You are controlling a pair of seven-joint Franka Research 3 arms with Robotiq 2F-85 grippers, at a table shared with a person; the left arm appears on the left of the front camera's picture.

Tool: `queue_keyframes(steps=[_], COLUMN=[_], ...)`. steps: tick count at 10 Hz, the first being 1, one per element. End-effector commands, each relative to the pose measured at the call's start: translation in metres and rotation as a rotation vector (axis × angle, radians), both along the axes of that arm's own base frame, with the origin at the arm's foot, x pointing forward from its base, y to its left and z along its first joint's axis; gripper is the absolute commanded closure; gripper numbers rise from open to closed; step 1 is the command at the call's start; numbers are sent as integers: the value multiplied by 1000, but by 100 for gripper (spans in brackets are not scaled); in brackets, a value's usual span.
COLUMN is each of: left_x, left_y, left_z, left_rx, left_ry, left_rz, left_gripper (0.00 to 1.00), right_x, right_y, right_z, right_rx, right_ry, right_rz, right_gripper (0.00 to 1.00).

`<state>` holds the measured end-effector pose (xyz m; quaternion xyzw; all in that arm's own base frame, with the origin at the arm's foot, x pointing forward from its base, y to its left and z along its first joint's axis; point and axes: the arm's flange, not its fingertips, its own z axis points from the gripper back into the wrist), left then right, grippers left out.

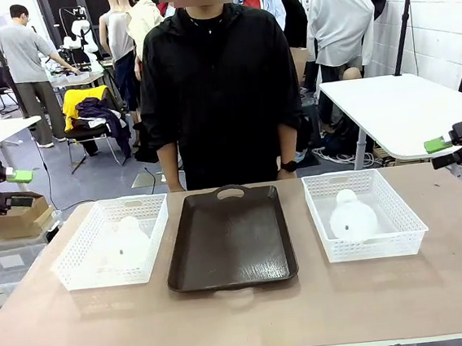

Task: Prepare the laboratory tools.
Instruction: Pick up the Big flask that the person points to.

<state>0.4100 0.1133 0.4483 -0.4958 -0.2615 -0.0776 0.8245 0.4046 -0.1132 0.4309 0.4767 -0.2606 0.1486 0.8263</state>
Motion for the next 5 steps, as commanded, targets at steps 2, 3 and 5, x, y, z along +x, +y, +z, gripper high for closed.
queue_keyframes(steps=[2,3,5], left_x=[-10,-15,-21], left_y=[7,9,12], left_z=[-8,-11,-11], left_rx=[42,39,36], left_ry=[-12,-8,-16], left_rz=[-22,-11,-5], left_gripper=[0,0,0], right_x=[11,11,14], right_y=[-5,-5,-3], right_z=[5,5,5], right_rx=[-1,-10,-17], right_ry=[14,22,26], right_rz=[8,11,17], right_gripper=[0,0,0])
